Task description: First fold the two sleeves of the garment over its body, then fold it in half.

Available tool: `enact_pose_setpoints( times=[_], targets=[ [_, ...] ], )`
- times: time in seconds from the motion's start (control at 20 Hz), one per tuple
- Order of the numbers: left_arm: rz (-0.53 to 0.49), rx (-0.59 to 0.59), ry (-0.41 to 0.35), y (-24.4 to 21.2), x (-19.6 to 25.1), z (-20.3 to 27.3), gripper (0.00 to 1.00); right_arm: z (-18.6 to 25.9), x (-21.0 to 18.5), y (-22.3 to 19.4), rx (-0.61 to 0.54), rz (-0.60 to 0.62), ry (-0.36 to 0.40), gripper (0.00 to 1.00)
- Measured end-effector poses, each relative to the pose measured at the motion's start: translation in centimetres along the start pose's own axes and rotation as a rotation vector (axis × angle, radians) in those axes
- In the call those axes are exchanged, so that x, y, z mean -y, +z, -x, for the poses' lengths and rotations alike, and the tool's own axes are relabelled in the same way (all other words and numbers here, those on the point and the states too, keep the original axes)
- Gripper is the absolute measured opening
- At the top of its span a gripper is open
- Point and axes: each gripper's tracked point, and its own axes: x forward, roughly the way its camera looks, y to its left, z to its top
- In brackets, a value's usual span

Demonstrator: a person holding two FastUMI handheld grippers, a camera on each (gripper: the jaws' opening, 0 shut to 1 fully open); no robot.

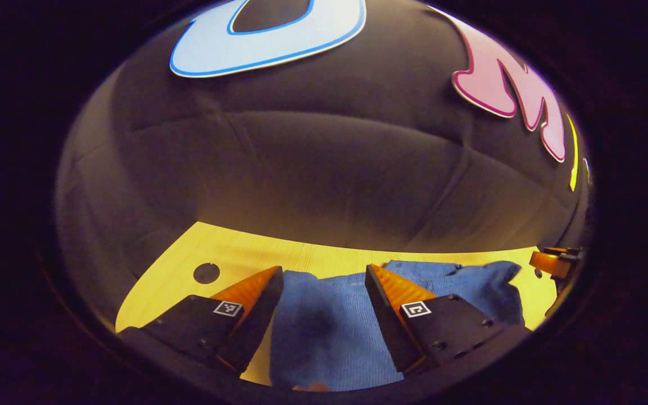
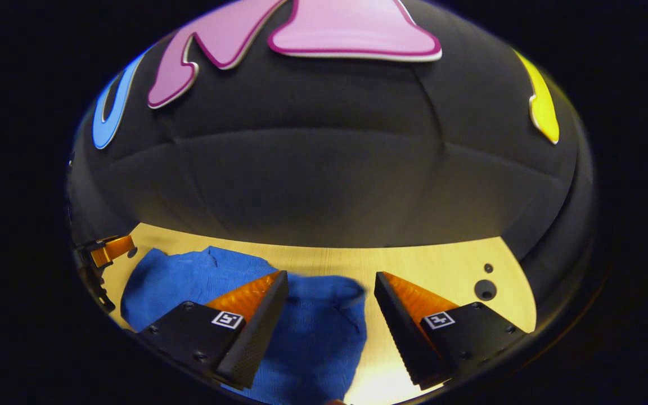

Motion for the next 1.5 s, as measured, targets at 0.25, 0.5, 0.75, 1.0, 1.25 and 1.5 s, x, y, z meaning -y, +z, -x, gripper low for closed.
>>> enact_pose_setpoints(
  times=[0.25, 0.5, 0.75, 1.0, 1.25, 1.5],
  targets=[
    [-0.033, 0.17, -0.077, 0.5, 2.8, 10.9, 0.84, 10.5, -0.5, 4.9, 0.243, -0.038, -0.004, 0.99],
    [-0.022, 0.334, -0.161, -3.3, 4.5, 25.4, 0.84, 24.2, -4.6, 4.5, 0.375, 0.088, -0.025, 0.97],
    [-0.003, 0.397, -0.228, -8.8, 4.0, 38.9, 0.82, 36.8, -8.9, 0.9, 0.388, 0.069, -0.018, 0.98],
    [-0.024, 0.444, -0.181, -11.4, 1.9, 48.0, 0.81, 45.9, -13.7, -0.1, 0.446, 0.07, 0.064, 0.98],
    [-0.06, 0.56, -0.164, -10.7, 0.1, 53.5, 0.81, 51.1, -15.9, -0.3, 0.486, 0.117, 0.103, 0.99],
    [-0.031, 0.676, -0.192, -7.9, 0.2, 56.2, 0.81, 54.6, -16.7, -0.5, 0.532, 0.132, 0.103, 0.98]
  ],
)
